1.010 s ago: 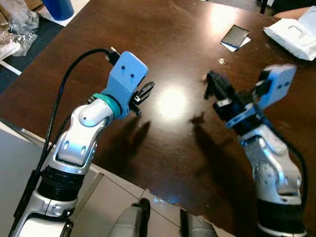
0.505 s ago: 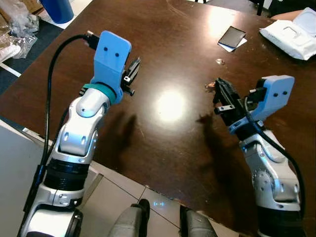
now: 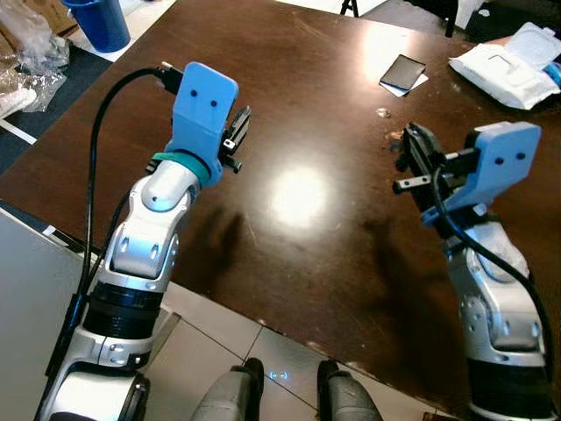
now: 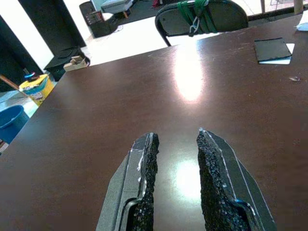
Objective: Hang keys on a hook
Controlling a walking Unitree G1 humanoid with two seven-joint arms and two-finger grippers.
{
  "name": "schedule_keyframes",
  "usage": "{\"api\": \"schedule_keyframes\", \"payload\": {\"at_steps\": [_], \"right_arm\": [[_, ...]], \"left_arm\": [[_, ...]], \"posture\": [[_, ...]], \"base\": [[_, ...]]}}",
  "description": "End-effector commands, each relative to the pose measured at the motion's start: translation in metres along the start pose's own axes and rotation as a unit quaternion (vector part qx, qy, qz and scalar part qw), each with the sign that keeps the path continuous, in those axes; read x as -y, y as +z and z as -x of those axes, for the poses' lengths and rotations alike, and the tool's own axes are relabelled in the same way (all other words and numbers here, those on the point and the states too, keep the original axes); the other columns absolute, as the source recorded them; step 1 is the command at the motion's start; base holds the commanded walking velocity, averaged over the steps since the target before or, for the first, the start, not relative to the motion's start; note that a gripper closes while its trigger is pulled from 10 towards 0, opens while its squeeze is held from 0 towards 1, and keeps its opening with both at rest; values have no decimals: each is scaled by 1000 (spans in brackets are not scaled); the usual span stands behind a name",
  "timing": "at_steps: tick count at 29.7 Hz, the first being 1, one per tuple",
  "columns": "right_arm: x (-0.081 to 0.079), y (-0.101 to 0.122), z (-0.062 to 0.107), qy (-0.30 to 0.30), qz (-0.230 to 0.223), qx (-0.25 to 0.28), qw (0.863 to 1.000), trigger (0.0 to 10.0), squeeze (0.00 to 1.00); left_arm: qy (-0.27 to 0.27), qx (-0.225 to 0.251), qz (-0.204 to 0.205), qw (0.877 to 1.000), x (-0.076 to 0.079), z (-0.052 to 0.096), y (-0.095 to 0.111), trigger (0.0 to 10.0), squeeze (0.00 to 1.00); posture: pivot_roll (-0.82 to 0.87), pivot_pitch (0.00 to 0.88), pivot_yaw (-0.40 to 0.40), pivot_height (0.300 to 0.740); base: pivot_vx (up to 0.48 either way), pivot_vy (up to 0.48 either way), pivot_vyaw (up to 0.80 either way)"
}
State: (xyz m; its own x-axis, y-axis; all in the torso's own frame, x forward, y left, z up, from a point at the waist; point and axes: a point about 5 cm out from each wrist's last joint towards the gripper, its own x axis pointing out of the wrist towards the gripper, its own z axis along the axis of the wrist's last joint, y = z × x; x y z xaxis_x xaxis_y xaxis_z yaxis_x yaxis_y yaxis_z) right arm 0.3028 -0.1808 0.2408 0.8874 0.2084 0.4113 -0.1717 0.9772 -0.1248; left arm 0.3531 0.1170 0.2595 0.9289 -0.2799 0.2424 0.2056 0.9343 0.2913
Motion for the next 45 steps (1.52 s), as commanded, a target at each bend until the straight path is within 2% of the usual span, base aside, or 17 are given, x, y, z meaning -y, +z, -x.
{"api": "schedule_keyframes", "payload": {"at_steps": [1, 7, 12, 21, 26, 27, 28, 32, 33, 38, 40, 45], "right_arm": [[-6, -5, 3, 2, 1, -3, 1000, 10000, 0], [-10, -2, 10, 3, 15, -2, 1000, 10000, 0], [-8, -1, 17, -2, 20, -5, 1000, 10000, 0], [-18, -5, 11, 4, 6, 0, 1000, 10000, 0], [-20, -8, 14, 11, 15, -11, 1000, 10000, 0], [-20, -8, 14, 11, 15, -11, 1000, 10000, 0], [-19, -9, 15, 15, 19, -14, 1000, 10000, 0], [-18, -9, 15, 17, 23, -17, 999, 10000, 0], [-18, -9, 10, 23, 25, -19, 999, 10000, 0], [-20, -6, -4, 36, 27, -11, 999, 10000, 0], [-20, -2, -13, 40, 31, 0, 999, 10000, 0], [-20, -6, -12, 24, 38, -10, 999, 10000, 0]], "left_arm": [[12, -14, -2, 1000, -7, 1, -10, 10000, 0], [22, -27, 4, 999, -16, -2, -18, 10000, 0], [22, -24, 6, 999, -21, -4, -16, 10000, 0], [18, -23, -11, 1000, -24, -5, -12, 10000, 0], [38, -23, -11, 999, -33, -3, -13, 10000, 0], [38, -23, -11, 999, -33, -3, -13, 10000, 0], [34, -15, -6, 999, -30, 0, -12, 10000, 0], [29, -11, -4, 1000, -28, 3, -12, 10000, 0], [37, -6, 0, 999, -28, 4, -11, 10000, 0], [49, -2, 14, 999, -27, 6, -12, 10000, 0], [35, 6, 26, 999, -23, 7, -11, 10000, 0], [27, 17, 17, 999, -26, 4, -8, 10000, 0]], "posture": [[-95, 107, 161, 740], [-155, 124, 191, 740], [-152, 127, 199, 740], [-115, 129, 209, 740], [-110, 139, 185, 740], [-110, 139, 185, 740], [-99, 136, 143, 740], [-99, 136, 143, 740], [-83, 135, 106, 740], [-88, 127, 109, 740], [-86, 112, 128, 740], [-91, 127, 132, 740]], "base": [[0, 0, 0], [0, 0, 0], [0, 0, 0], [0, 0, 0], [0, 0, 0], [0, 0, 0], [0, 0, 0], [0, 0, 0], [0, 0, 0], [0, 0, 0], [0, 0, 0], [0, 0, 0]]}}
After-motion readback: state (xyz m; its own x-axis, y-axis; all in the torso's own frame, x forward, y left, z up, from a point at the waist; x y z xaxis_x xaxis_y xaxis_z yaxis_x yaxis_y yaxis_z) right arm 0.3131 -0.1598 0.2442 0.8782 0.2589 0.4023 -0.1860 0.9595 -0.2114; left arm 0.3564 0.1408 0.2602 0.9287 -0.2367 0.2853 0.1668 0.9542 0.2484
